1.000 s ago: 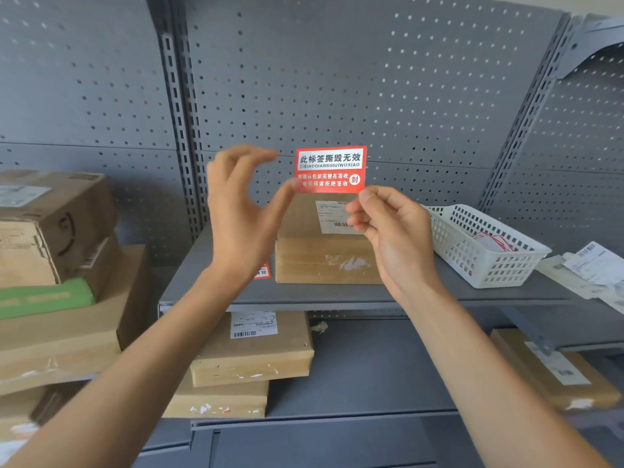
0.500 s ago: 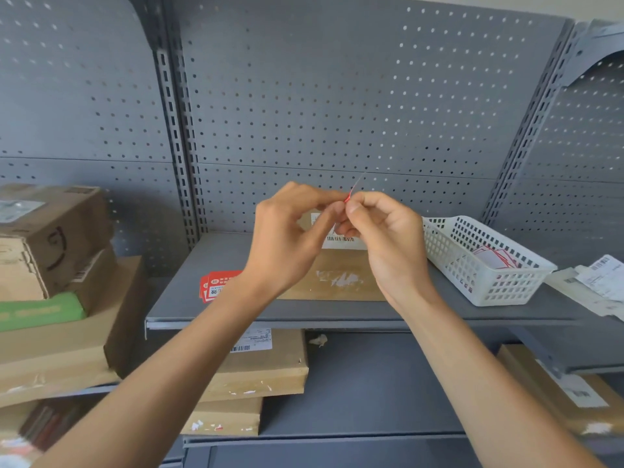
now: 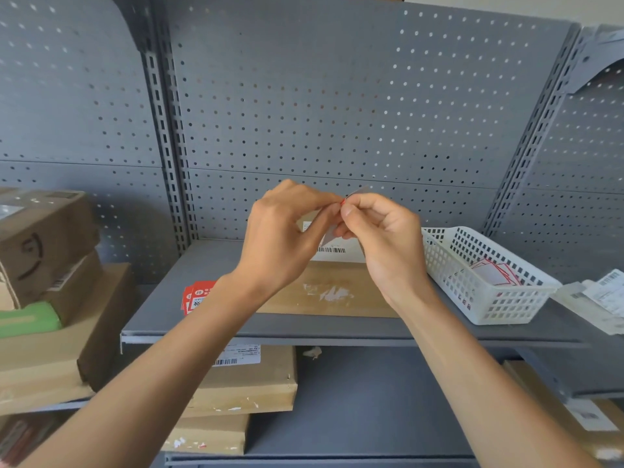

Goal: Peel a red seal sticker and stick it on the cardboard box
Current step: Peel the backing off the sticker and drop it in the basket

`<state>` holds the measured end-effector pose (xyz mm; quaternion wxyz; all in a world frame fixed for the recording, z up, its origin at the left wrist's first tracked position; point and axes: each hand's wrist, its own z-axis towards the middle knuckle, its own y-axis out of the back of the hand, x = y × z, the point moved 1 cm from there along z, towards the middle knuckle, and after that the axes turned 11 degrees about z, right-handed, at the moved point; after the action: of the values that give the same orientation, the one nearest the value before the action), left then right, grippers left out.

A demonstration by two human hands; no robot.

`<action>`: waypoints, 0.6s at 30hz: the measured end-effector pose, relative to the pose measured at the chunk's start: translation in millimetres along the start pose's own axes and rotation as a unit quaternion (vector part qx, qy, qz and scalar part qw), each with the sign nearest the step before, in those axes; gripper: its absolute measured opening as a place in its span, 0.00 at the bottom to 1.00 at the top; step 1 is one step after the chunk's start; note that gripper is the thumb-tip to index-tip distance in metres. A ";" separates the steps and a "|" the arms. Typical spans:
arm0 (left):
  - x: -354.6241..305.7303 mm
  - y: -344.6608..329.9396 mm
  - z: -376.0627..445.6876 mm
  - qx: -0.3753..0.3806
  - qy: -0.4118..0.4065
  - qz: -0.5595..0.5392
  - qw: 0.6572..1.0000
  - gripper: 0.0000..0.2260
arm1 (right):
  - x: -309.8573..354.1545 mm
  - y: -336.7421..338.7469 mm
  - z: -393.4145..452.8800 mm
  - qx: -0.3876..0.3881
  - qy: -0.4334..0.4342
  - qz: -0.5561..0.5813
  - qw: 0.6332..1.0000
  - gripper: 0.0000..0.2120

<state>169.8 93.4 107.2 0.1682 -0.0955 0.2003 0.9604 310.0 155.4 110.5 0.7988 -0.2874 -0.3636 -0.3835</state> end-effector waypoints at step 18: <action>16.4 -9.8 20.5 0.028 0.041 0.026 0.998 0.05 | -10.4 4.5 25.3 0.007 0.044 -0.136 0.990 0.07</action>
<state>155.8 115.1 118.2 0.1375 -0.1252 0.2365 0.9536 300.0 180.8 115.8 0.7566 -0.2129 -0.3666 -0.4979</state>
